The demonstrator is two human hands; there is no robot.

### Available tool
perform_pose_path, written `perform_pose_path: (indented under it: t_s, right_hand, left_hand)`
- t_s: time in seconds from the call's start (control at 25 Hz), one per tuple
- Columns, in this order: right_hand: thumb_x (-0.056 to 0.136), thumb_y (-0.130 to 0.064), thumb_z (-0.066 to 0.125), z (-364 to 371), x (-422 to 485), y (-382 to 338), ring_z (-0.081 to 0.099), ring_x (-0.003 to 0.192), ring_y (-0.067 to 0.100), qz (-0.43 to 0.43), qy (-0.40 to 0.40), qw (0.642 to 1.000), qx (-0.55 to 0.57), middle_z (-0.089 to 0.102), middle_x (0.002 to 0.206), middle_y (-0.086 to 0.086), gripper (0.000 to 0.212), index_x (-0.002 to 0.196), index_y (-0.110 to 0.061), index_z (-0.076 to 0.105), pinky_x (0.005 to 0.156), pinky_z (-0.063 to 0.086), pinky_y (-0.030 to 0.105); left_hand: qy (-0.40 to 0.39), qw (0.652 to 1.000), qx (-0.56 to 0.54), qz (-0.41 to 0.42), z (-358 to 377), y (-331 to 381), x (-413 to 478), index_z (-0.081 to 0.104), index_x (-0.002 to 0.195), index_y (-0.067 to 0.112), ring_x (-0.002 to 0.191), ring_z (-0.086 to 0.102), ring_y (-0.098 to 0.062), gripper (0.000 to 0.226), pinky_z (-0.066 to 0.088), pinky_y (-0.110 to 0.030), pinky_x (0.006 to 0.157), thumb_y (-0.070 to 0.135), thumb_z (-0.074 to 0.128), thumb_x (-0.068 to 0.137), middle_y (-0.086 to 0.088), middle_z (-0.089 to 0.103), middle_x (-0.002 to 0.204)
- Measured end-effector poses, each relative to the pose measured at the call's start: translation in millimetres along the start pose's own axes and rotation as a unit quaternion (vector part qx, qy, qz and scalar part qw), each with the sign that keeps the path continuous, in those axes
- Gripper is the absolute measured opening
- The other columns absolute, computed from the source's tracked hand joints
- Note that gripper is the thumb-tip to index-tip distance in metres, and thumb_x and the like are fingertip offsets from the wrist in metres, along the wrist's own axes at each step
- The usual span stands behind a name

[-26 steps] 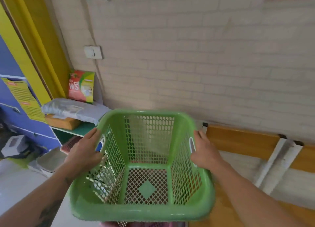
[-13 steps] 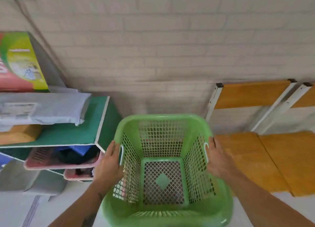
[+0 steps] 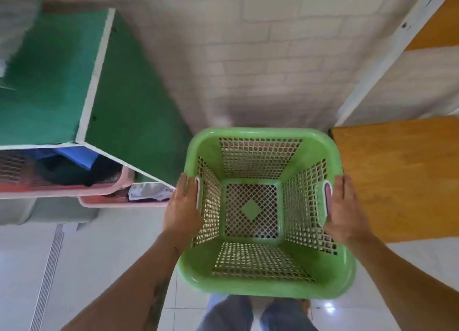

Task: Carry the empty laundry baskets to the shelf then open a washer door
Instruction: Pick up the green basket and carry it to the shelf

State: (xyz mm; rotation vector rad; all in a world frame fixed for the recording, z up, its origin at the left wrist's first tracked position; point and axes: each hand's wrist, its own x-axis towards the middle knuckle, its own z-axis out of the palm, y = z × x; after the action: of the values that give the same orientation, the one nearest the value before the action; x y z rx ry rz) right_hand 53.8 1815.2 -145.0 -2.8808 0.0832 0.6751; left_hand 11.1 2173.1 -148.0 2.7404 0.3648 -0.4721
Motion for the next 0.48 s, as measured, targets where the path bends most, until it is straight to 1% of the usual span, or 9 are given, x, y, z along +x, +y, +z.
perform_pose_path:
  t_s: [0.08,0.12,0.16,0.2,0.24,0.32,0.36,0.4,0.48]
  right_hand:
    - [0.072,-0.004,0.076,-14.7,-2.8,-1.9,0.006,0.151,0.033,-0.002,-0.028,0.999,0.031,-0.012,0.164,0.008,0.119,0.154,-0.014,-0.009,0.118,0.028,0.043]
    - [0.076,-0.007,0.074,-28.7,-9.3,-2.1,0.011,0.151,0.032,-0.003,-0.038,0.999,0.039,-0.007,0.164,0.007,0.111,0.155,-0.016,-0.004,0.118,0.028,0.042]
    - [0.08,-0.012,0.071,-43.7,-16.9,-3.2,0.016,0.15,0.031,-0.005,-0.044,0.998,0.044,-0.001,0.165,0.007,0.103,0.155,-0.016,0.001,0.118,0.027,0.042]
    - [0.083,-0.017,0.068,-59.7,-26.8,-3.9,0.022,0.148,0.03,-0.007,-0.039,0.998,0.057,0.008,0.164,0.008,0.094,0.155,-0.016,0.007,0.118,0.028,0.043]
    - [0.086,-0.021,0.064,-78.1,-39.1,-3.7,0.028,0.146,0.029,-0.006,-0.028,0.997,0.074,0.017,0.162,0.008,0.085,0.154,-0.016,0.014,0.118,0.03,0.044]
    - [0.09,-0.027,0.057,-114.3,-71.0,2.9,0.03,0.144,0.028,0.011,-0.009,0.995,0.101,0.023,0.16,0.008,0.071,0.151,-0.013,0.023,0.117,0.03,0.042]
    - [0.092,-0.028,0.055,-133.0,-88.1,10.2,0.029,0.145,0.028,0.023,-0.005,0.993,0.113,0.023,0.16,0.008,0.067,0.15,-0.011,0.026,0.117,0.029,0.039]
    - [0.092,-0.028,0.054,-150.6,-104.6,20.6,0.028,0.145,0.027,0.036,-0.002,0.992,0.123,0.021,0.161,0.007,0.067,0.15,-0.01,0.027,0.117,0.028,0.038]
    - [0.093,-0.03,0.054,-185.2,-138.1,47.9,0.027,0.146,0.024,0.065,0.006,0.989,0.13,0.018,0.162,0.005,0.07,0.153,-0.009,0.024,0.117,0.028,0.036]
  left_hand:
    - [-0.039,0.999,-0.01,-0.018,-9.7,1.4,6.1,0.035,0.141,0.016,0.138,0.036,-0.035,0.069,0.043,-0.048,0.104,0.002,0.046,0.075,-0.011,0.022,0.157]
    - [-0.065,0.998,-0.011,-0.017,-21.0,6.6,5.5,0.041,0.135,0.015,0.135,0.039,-0.036,0.061,0.044,-0.05,0.103,0.005,0.045,0.075,-0.013,0.032,0.152]
    - [-0.077,0.997,-0.011,-0.016,-31.9,13.0,3.3,0.048,0.124,0.013,0.128,0.046,-0.036,0.05,0.047,-0.049,0.099,0.007,0.044,0.075,-0.014,0.044,0.141]
    - [-0.069,0.997,-0.02,-0.014,-43.7,22.2,-1.5,0.052,0.112,0.011,0.116,0.053,-0.033,0.039,0.051,-0.046,0.093,0.007,0.044,0.074,-0.012,0.052,0.127]
    - [-0.049,0.998,-0.034,-0.009,-56.8,35.1,-8.6,0.054,0.105,0.011,0.105,0.056,-0.027,0.032,0.052,-0.042,0.089,0.006,0.045,0.074,-0.009,0.054,0.119]
    - [-0.021,0.999,-0.045,0.02,-84.3,69.5,-28.4,0.056,0.111,0.011,0.095,0.051,-0.016,0.035,0.048,-0.032,0.083,0.005,0.048,0.078,-0.007,0.055,0.122]
    - [-0.017,0.998,-0.046,0.04,-99.1,89.9,-37.4,0.056,0.116,0.012,0.095,0.05,-0.015,0.037,0.046,-0.031,0.083,0.007,0.048,0.08,-0.006,0.054,0.126]
    - [-0.015,0.997,-0.044,0.063,-113.0,111.7,-44.7,0.055,0.122,0.013,0.101,0.052,-0.017,0.041,0.047,-0.034,0.087,0.008,0.048,0.081,-0.006,0.053,0.13]
    - [-0.01,0.994,-0.039,0.102,-140.3,159.9,-59.9,0.05,0.133,0.012,0.12,0.052,-0.026,0.051,0.044,-0.042,0.102,0.01,0.048,0.082,-0.009,0.05,0.139]
